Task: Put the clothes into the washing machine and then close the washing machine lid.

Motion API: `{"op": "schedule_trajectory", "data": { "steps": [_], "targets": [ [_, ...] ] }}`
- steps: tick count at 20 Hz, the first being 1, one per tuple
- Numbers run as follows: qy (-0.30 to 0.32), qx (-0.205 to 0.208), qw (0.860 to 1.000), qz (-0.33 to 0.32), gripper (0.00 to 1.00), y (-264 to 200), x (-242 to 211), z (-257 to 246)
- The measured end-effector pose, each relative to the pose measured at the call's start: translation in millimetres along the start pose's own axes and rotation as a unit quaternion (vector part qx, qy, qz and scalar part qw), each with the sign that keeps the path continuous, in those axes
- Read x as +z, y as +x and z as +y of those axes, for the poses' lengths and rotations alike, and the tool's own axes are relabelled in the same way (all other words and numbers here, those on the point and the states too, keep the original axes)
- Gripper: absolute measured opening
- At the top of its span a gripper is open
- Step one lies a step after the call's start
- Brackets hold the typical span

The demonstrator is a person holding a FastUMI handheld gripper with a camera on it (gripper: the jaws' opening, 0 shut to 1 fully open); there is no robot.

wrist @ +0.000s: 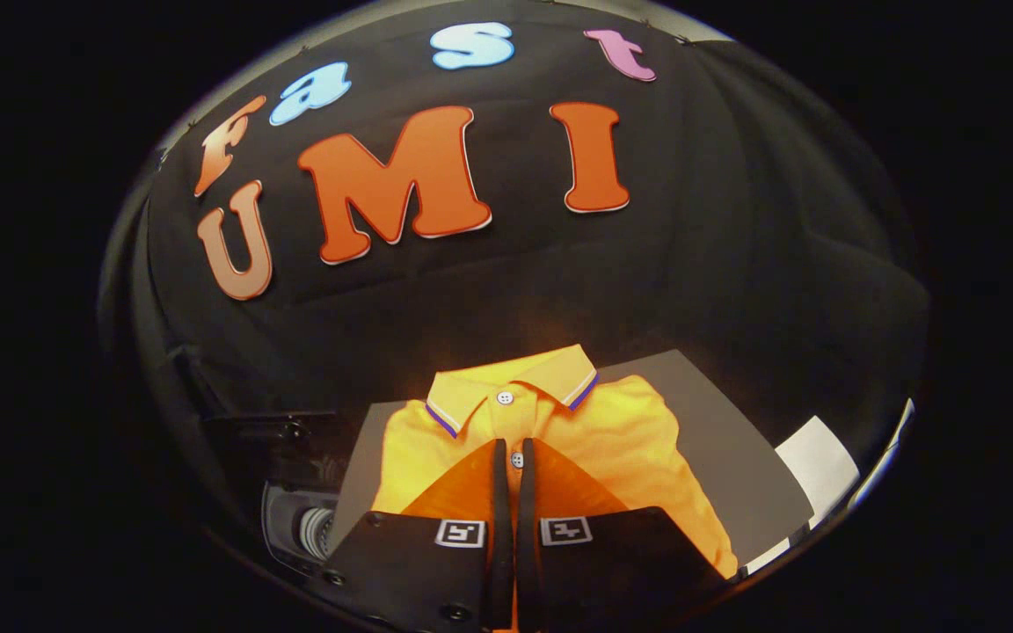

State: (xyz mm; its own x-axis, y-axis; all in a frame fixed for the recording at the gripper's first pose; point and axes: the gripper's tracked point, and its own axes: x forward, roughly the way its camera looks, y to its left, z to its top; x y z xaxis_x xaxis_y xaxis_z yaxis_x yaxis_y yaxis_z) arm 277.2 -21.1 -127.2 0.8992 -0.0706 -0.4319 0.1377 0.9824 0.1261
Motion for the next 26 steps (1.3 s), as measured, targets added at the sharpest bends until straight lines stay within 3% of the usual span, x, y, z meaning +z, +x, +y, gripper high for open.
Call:
{"op": "schedule_trajectory", "data": {
  "steps": [6,14,21,26],
  "targets": [
    [0.022,0.05,0.996,-0.064,0.1,-61,35,36],
    [0.025,0.129,0.986,-0.098,0.09,-120,46,101],
    [0.014,0.217,0.972,-0.087,0.09,-158,30,204],
    [0.019,0.251,0.966,-0.063,0.09,-142,5,284]
  ]
}}
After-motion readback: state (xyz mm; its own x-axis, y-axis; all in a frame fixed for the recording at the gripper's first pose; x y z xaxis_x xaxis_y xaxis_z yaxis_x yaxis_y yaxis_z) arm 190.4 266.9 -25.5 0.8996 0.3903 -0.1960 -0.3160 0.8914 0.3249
